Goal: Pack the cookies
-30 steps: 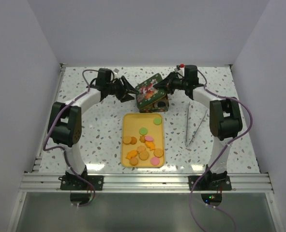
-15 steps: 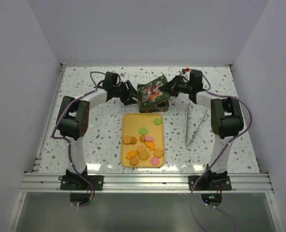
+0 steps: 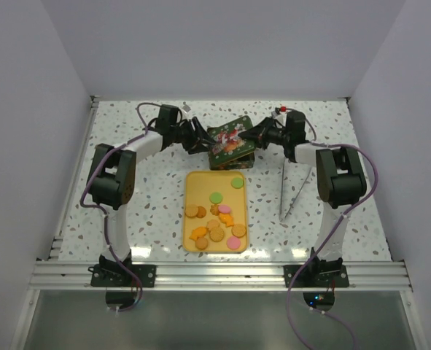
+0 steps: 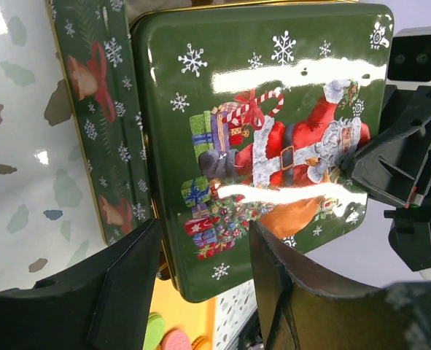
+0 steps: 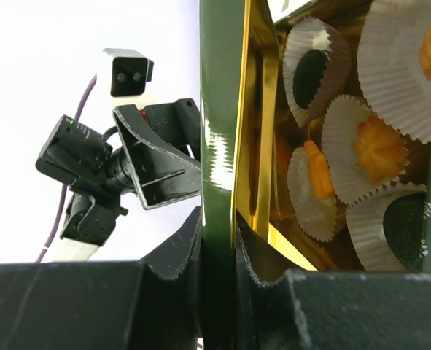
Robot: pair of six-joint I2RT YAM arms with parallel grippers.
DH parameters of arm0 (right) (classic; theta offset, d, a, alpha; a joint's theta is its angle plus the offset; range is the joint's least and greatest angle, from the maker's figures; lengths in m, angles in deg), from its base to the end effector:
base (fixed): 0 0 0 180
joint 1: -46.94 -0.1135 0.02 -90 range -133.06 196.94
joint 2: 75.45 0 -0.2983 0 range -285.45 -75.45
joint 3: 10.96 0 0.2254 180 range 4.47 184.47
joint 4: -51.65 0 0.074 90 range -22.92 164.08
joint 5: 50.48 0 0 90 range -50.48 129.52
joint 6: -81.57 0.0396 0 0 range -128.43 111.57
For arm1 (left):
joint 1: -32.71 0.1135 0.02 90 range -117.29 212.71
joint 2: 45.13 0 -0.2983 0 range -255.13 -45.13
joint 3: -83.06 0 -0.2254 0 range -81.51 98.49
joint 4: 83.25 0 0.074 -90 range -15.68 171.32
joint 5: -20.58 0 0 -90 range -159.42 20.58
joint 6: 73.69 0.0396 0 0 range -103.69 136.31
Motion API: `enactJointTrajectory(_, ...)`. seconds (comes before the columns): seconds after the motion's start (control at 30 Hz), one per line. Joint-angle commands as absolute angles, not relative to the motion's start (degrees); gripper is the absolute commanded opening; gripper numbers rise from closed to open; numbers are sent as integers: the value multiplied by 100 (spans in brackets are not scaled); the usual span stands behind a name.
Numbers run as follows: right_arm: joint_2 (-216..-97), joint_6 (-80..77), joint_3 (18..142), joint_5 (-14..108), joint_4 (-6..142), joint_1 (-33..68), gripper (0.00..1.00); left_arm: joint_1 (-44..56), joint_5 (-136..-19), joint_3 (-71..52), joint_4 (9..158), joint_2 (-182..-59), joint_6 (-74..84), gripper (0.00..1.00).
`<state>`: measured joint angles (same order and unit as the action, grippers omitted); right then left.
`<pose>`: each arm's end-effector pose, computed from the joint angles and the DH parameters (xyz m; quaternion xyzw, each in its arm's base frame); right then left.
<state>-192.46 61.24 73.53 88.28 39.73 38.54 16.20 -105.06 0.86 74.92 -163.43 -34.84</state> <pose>0.4302 0.0936 0.2229 0.1794 0.7641 0.5902 0.1890 0.4259 -0.1503 0.2257 -0.1412 0.8682 -0.4467 0.1637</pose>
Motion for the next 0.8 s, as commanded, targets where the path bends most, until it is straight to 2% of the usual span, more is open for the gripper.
enactJointTrajectory(0.0,-19093,6320,7259,8742,3158,3850,0,1663,-10686,340,7815,-16219,-3255,57)
enactJointTrajectory(0.3,-19629,7927,6696,8628,577,3850,0,1663,-10783,445,7543,-16307,-3036,57)
enactJointTrajectory(0.4,-19849,8078,6600,8619,319,3842,0,1663,-10783,436,7490,-16334,-2966,57)
enactJointTrajectory(0.53,-19893,7763,6582,8646,748,3850,0,1663,-10792,349,7508,-16360,-2922,57)
enactJointTrajectory(0.7,-19700,6867,6713,8742,2022,3859,0,1663,-10774,269,7534,-16404,-2913,56)
enactJointTrajectory(0.77,-19578,6420,6810,8751,2704,3850,11,1663,-10748,269,7508,-16483,-2895,56)
